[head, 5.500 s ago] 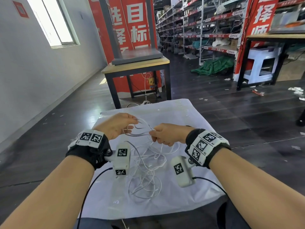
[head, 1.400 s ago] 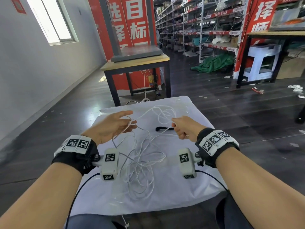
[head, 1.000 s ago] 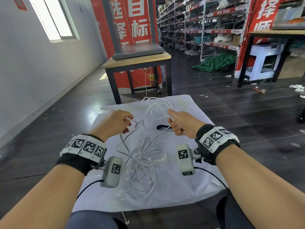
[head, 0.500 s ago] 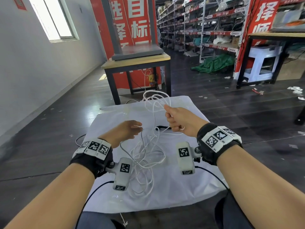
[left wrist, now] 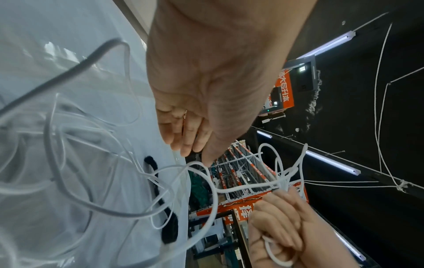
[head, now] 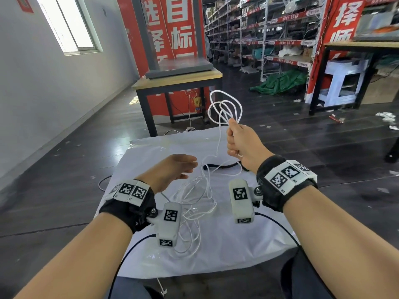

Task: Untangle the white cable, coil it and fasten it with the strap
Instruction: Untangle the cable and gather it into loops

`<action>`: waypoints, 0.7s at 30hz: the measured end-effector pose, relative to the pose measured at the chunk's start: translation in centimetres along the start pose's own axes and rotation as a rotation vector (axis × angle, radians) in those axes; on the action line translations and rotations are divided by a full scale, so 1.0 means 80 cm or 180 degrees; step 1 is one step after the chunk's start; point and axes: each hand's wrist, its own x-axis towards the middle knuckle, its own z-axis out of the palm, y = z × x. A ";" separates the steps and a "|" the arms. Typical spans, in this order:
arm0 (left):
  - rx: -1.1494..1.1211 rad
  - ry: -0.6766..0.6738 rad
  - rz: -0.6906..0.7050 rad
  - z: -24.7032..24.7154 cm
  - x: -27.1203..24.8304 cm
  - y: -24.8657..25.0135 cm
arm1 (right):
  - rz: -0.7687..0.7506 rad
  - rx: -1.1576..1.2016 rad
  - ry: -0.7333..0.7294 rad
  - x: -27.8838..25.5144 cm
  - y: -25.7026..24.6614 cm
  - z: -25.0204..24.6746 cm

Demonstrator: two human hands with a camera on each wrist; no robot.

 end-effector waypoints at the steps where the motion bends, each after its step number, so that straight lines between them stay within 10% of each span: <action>1: 0.0069 -0.0017 0.0023 0.004 0.002 0.002 | -0.0012 0.0001 -0.0038 -0.001 0.000 0.002; 7: 0.0185 -0.0328 0.0028 0.021 0.004 0.014 | -0.0046 0.0003 -0.0116 -0.004 -0.003 0.003; 15: -0.0289 0.0582 -0.0031 0.004 -0.005 0.001 | 0.0121 -0.0210 -0.0207 -0.002 0.009 -0.003; 21: 0.1699 0.0652 0.0182 0.003 -0.026 -0.009 | 0.0185 -0.0261 -0.0274 -0.006 0.018 0.007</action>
